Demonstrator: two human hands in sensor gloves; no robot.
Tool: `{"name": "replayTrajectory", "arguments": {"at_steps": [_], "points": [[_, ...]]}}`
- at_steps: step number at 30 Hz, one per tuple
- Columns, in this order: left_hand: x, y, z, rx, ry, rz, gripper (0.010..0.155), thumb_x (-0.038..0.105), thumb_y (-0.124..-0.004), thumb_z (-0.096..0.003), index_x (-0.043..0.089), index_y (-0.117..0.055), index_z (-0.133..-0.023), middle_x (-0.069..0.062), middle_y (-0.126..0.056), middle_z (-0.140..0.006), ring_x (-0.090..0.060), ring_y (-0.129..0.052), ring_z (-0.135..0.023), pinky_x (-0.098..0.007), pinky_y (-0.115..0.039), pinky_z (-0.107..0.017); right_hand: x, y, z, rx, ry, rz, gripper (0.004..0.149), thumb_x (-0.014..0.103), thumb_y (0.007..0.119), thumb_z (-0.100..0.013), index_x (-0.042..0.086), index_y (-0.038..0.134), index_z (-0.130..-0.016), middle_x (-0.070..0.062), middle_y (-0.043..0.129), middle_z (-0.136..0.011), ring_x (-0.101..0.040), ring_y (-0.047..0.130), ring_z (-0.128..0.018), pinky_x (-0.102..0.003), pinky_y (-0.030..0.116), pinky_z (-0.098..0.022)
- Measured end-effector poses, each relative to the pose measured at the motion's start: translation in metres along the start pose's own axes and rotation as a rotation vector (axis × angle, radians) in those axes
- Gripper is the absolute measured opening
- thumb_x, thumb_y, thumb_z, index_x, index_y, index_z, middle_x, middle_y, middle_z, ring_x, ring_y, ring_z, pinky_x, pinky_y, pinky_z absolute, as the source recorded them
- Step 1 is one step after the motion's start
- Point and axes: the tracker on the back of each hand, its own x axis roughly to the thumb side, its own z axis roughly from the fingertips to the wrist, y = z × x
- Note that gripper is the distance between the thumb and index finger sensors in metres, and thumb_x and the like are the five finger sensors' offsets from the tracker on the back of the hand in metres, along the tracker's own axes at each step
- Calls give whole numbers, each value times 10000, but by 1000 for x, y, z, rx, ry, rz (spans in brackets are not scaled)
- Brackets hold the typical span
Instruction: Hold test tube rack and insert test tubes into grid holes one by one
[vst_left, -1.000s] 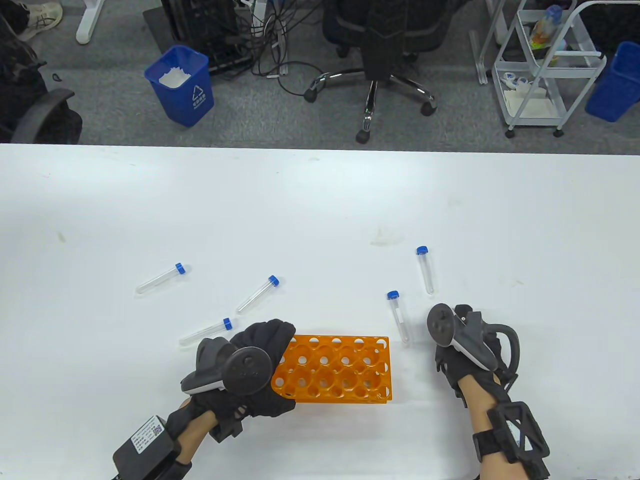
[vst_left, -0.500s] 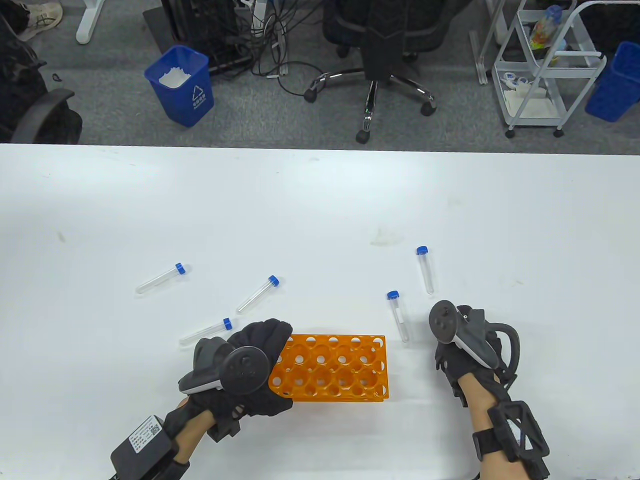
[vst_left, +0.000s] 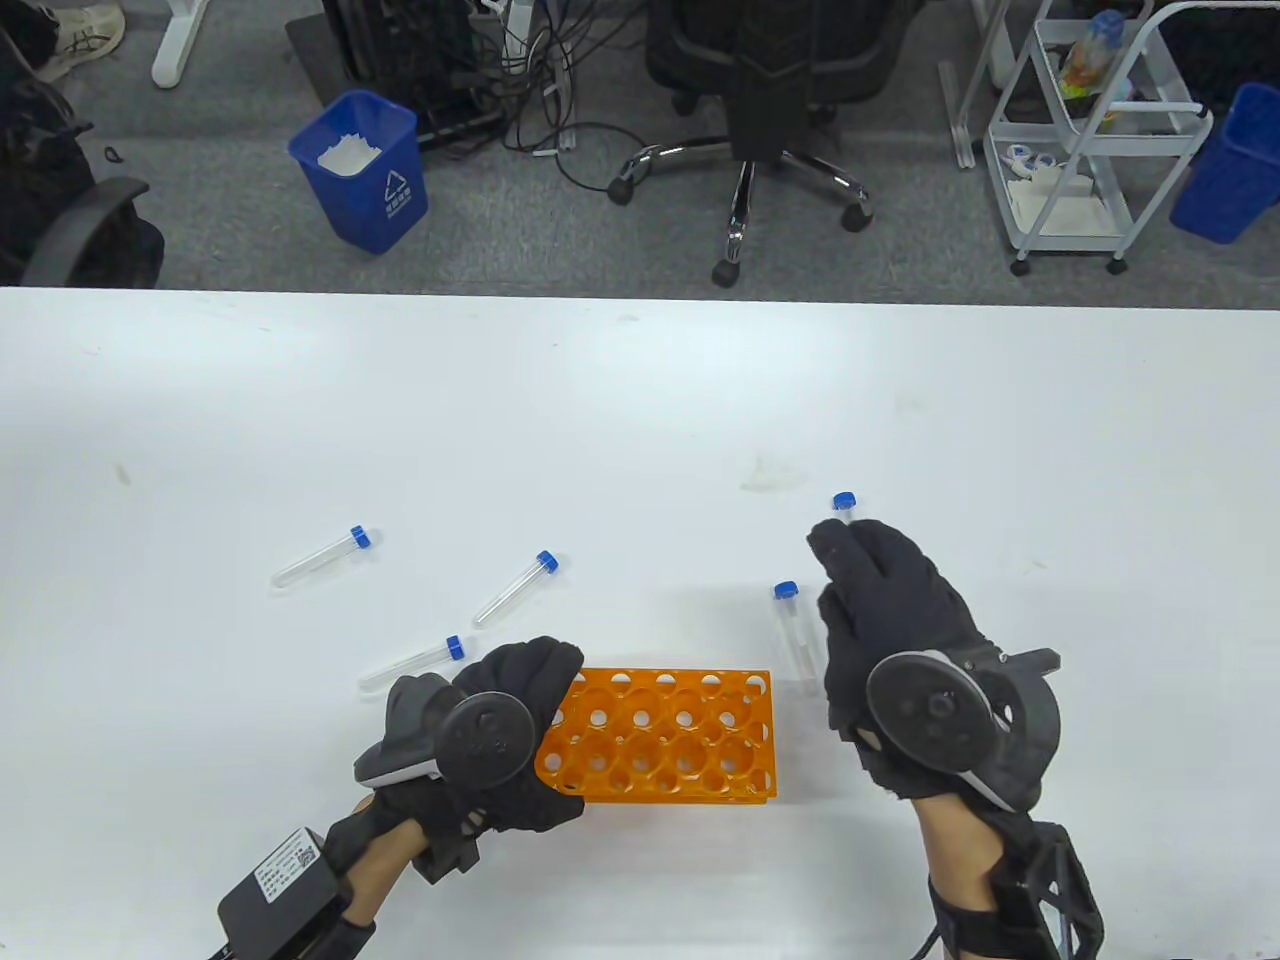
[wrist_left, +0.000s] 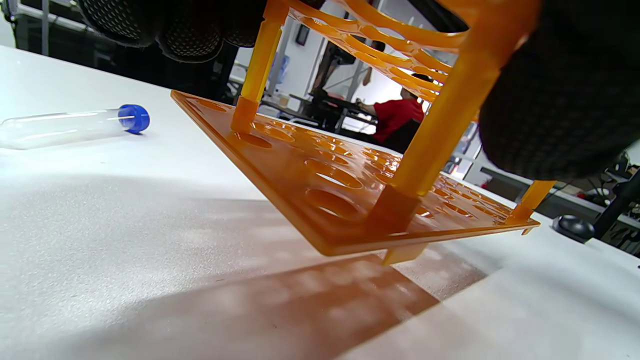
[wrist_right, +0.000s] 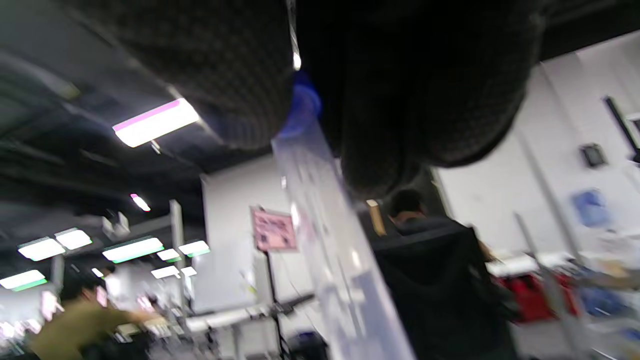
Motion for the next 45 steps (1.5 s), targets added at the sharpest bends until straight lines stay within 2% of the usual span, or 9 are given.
{"name": "replayTrajectory", "arguments": {"at_steps": [4,8,10,17,22,28,36,45], "points": [[0,-1,1,-3,3,3,1228,689,-984,-199,104,-330,-1058,-182,-468,-1051,-532,-601,-953,-622,-596,-706,42,-6,5,-67,-125,-49,523,266,927,-352,178,831,-859,-182,955,-831,-383,1061,-580,-518,921,-404],[1,-1,1,2,0,4,1229,688,-985,-196,105,-330,-1058,-183,-469,-1050,-533,-601,-953,-622,-598,-704,62,4,10,-61,-190,-63,536,292,942,-343,175,834,-854,-162,977,-806,-364,1070,-542,-504,925,-385],[1,-1,1,4,-4,3,1229,690,-984,-196,106,-330,-1058,-182,-468,-1051,-529,-601,-954,-620,-600,-704,66,13,10,-19,-213,-33,542,305,946,-339,176,835,-854,-153,984,-796,-356,1069,-531,-500,924,-379],[3,-2,-1,6,-11,0,1229,689,-984,-196,104,-331,-1058,-184,-469,-1050,-531,-602,-953,-622,-597,-706,61,59,25,129,-223,-26,543,305,946,-337,177,835,-854,-149,981,-799,-358,1063,-535,-507,918,-384],[4,-3,-1,7,-9,1,1228,689,-984,-197,105,-331,-1057,-183,-468,-1050,-531,-601,-953,-621,-598,-705,65,76,31,135,-246,4,546,306,948,-336,179,833,-854,-145,981,-800,-355,1063,-533,-506,918,-384],[7,-5,-2,9,-13,1,1229,689,-984,-195,104,-332,-1057,-183,-469,-1050,-532,-601,-953,-622,-598,-704,73,90,38,150,-281,44,550,309,952,-331,183,832,-853,-135,982,-801,-349,1064,-535,-506,918,-385],[8,-6,-2,11,-16,-1,1227,690,-983,-197,103,-334,-1057,-184,-470,-1049,-531,-604,-951,-621,-598,-706,82,107,45,235,-354,156,558,330,967,-315,211,845,-846,-87,998,-802,-330,1069,-551,-507,912,-402],[6,-5,-2,16,-17,2,1228,691,-984,-196,103,-336,-1057,-185,-474,-1048,-531,-606,-950,-620,-601,-703,85,115,47,263,-366,195,559,342,970,-308,216,851,-840,-81,1007,-792,-326,1074,-551,-506,912,-401]]}}
